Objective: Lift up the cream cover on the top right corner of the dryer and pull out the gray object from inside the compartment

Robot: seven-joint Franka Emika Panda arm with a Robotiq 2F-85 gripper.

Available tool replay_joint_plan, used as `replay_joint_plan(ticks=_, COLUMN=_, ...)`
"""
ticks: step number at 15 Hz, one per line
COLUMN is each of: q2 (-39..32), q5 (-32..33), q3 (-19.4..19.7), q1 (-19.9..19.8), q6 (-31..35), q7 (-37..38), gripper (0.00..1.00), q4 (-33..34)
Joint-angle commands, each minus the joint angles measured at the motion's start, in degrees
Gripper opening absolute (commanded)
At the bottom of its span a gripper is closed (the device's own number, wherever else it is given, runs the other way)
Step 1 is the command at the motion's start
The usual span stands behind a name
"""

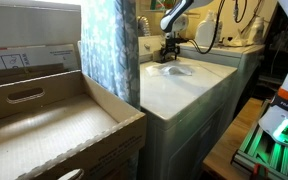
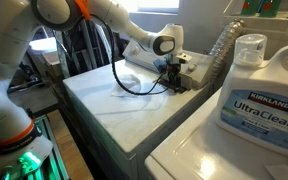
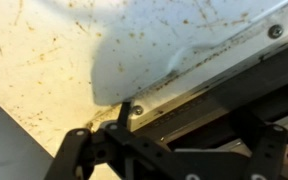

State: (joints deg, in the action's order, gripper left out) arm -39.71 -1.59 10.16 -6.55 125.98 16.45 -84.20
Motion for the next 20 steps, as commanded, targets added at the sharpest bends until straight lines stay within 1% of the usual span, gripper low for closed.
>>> replay_joint_plan(ticks=1, q2=-1.50, q5=3.65, q3=2.50, q1=1.20, q6=-7.98, q7=3.88, gripper=1.00, q4=2.56)
replay_joint_plan(ticks=2, q2=-1.65, q5=4.09, q3=2.85, q1=1.45, q6=-9.90, q7=5.14, gripper=1.00, q4=3.29)
replay_joint_plan(ticks=4, q2=-1.80, q5=3.51, q3=2.38, q1=1.02, q6=-13.17, q7=5.42, gripper=1.00, q4=4.49)
replay_joint_plan(ticks=9, q2=-1.72, q5=3.25, q3=2.32, q1=0.48, q6=-18.69, q7=6.20, gripper=1.00, q4=6.07)
replay_joint_plan(ticks=13, q2=-0.69, q5=2.68, q3=1.97, q1=0.19, q6=-19.26, q7=6.59, gripper=1.00, q4=4.95)
replay_joint_plan(ticks=17, q2=1.93, q5=2.14, q3=1.95, q1=0.31, q6=-17.97, q7=7.57, gripper=1.00, q4=1.48)
replay_joint_plan(ticks=20, q2=3.93, q5=2.14, q3=2.17, q1=0.19, q6=-18.57, q7=7.70, gripper=1.00, q4=-0.65)
